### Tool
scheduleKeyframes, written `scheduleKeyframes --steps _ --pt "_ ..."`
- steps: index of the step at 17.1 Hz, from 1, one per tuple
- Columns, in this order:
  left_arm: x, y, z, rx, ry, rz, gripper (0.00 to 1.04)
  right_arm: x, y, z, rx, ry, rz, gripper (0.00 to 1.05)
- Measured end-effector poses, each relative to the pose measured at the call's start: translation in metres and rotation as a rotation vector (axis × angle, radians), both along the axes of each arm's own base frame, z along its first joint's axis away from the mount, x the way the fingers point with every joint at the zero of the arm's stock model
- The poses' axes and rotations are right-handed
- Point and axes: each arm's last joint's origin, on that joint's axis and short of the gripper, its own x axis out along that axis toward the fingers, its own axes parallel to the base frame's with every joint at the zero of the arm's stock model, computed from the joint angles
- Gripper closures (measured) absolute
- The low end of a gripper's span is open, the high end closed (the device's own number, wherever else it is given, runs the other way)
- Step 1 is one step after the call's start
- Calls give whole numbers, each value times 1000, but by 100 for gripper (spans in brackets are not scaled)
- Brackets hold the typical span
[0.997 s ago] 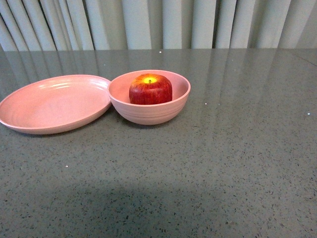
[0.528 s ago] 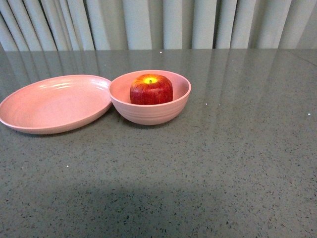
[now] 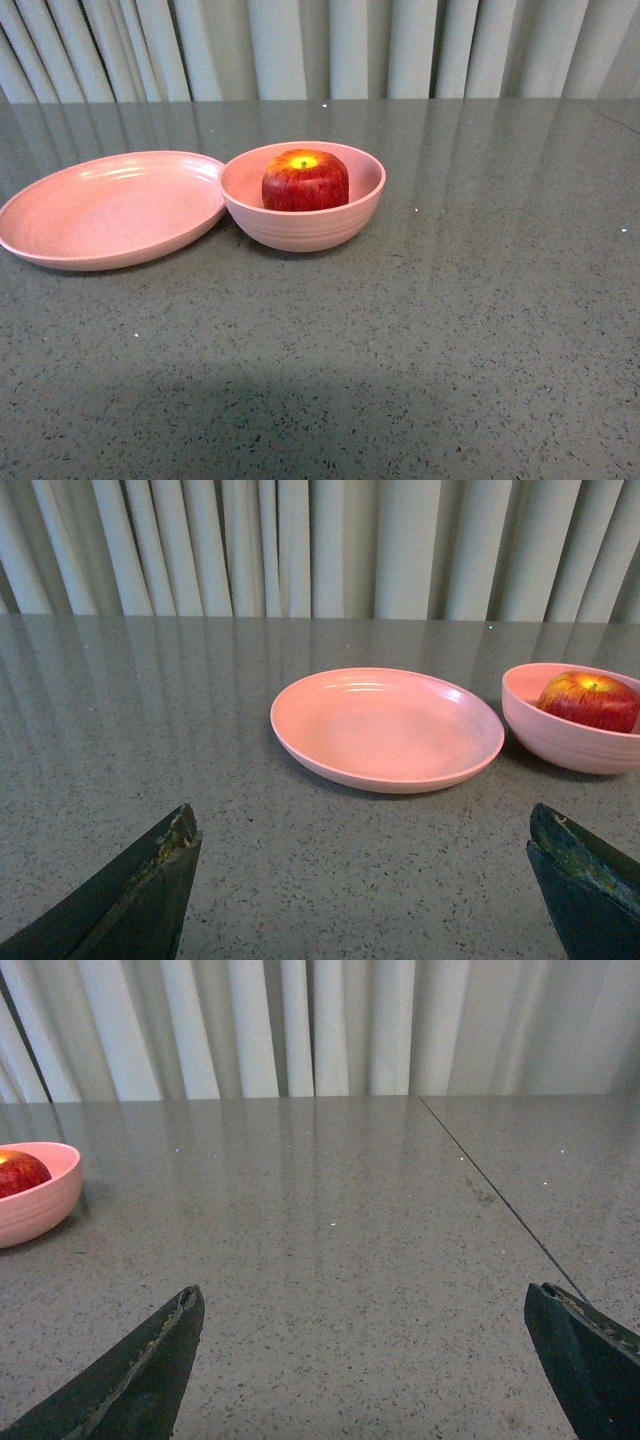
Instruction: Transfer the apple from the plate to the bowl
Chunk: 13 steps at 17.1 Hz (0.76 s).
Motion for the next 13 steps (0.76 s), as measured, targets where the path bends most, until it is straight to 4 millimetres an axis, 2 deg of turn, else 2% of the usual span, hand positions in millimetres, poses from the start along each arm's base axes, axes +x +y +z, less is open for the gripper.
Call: scheduleKeyframes --steps 13 --pt "0 0 0 0 0 0 7 0 0 0 0 0 0 7"
